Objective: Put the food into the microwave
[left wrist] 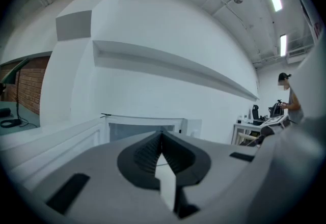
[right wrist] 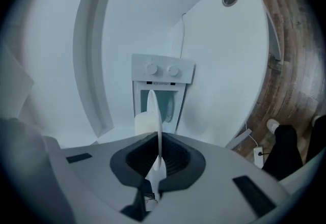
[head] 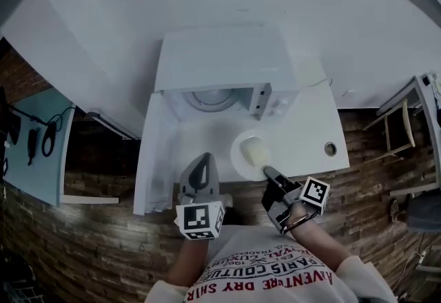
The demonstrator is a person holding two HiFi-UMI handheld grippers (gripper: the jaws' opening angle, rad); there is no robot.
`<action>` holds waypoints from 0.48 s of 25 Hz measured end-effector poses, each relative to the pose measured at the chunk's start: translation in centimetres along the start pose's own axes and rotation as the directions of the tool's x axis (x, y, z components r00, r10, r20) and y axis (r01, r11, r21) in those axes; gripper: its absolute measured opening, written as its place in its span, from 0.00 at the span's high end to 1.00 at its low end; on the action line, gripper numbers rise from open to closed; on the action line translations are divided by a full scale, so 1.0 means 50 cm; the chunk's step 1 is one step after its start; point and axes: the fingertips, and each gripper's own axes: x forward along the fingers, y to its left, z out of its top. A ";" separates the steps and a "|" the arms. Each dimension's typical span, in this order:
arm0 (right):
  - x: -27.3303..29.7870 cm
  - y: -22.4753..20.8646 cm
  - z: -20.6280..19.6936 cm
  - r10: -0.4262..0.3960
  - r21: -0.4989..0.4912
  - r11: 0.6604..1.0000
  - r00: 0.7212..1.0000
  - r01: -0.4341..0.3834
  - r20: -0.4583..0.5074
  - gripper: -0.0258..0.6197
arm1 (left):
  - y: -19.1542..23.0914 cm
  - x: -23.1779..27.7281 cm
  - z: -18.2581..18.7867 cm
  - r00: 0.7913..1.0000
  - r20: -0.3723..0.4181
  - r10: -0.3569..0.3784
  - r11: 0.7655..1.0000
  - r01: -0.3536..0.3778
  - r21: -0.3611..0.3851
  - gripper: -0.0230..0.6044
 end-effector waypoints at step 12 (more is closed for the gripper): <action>0.217 0.052 0.015 -0.002 0.002 1.000 0.998 0.002 0.061 0.93 | 0.125 0.156 -0.005 0.990 -0.046 -0.130 0.991 0.130 0.013 0.95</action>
